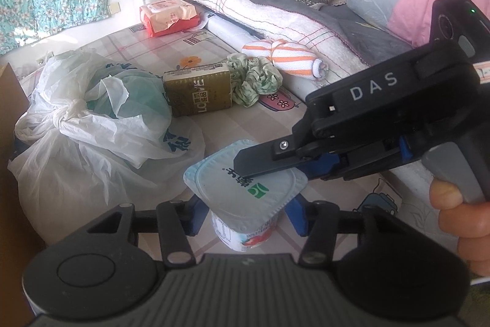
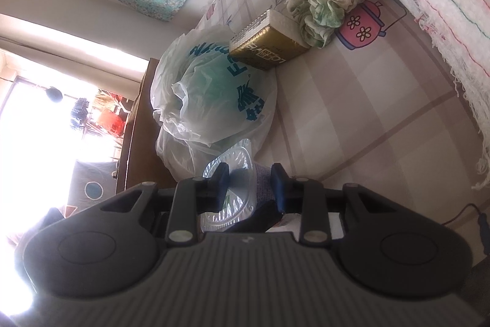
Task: Organize soft objects
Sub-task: 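Carry the yogurt cup with the right tool over the cardboard box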
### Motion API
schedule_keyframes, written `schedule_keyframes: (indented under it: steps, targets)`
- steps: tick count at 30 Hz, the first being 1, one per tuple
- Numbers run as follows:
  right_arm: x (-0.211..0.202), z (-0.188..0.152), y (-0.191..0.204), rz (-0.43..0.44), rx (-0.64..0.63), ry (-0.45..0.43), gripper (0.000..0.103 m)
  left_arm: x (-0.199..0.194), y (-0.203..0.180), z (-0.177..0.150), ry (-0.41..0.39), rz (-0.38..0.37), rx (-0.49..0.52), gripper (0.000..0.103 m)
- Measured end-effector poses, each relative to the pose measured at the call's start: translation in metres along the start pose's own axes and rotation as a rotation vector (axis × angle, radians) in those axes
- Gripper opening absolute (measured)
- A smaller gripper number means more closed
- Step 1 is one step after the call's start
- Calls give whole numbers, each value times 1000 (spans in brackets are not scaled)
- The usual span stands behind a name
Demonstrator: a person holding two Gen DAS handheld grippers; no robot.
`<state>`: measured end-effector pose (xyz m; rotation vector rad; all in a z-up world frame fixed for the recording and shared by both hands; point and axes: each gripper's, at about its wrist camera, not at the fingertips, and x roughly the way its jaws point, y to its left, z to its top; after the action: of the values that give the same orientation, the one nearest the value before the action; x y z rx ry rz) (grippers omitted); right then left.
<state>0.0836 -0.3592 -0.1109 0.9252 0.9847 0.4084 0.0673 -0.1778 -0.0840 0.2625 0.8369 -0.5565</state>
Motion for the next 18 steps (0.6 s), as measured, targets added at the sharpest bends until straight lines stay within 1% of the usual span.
schedule_keyframes:
  steps: [9, 15, 18]
  targets:
    - [-12, -2, 27, 4, -56, -18, 29, -25, 5, 2, -58, 4, -7, 54]
    - [-22, -5, 64, 20, -129, -33, 30, -58, 12, 2, -123, 26, -26, 55]
    - [-24, -10, 92, 38, -189, -39, 30, -84, 22, 2, -173, 54, -51, 55]
